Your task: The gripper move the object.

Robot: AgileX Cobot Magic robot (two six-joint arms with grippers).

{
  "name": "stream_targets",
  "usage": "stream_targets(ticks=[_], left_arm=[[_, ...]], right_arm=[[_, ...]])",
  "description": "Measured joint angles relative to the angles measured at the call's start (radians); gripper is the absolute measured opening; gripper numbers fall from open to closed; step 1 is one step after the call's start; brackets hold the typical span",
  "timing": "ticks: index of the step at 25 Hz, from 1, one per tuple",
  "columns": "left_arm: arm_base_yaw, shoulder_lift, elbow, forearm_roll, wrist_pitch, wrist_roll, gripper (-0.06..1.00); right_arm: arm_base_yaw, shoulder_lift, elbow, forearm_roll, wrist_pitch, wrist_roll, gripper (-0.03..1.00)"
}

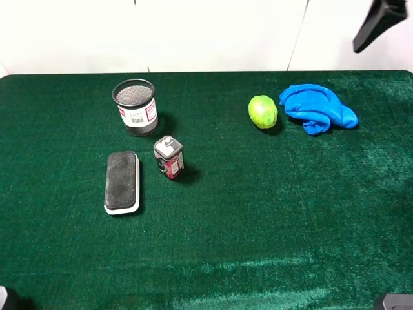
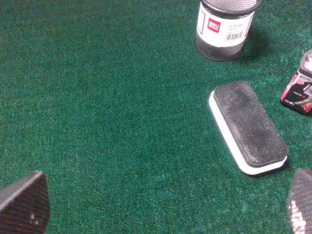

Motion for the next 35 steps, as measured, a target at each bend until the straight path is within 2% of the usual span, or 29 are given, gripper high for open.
stream_targets(ticks=[13,22,31,35], left_arm=[[0.000,0.000,0.000,0.000,0.000,0.000,0.99],[0.000,0.000,0.000,0.000,0.000,0.000,0.99],[0.000,0.000,0.000,0.000,0.000,0.000,0.99],[0.000,0.000,0.000,0.000,0.000,0.000,0.99]], right_arm=[[0.000,-0.372,0.175,-0.002,0.003,0.006,0.70],[-0.002,-0.637,0.350,-0.031,0.004,0.006,0.70],[-0.127,-0.952,0.514,-0.074,-0.001,0.006,0.70],[-0.148,-1.091,0.571,-0.103,-0.035,0.006,0.70]])
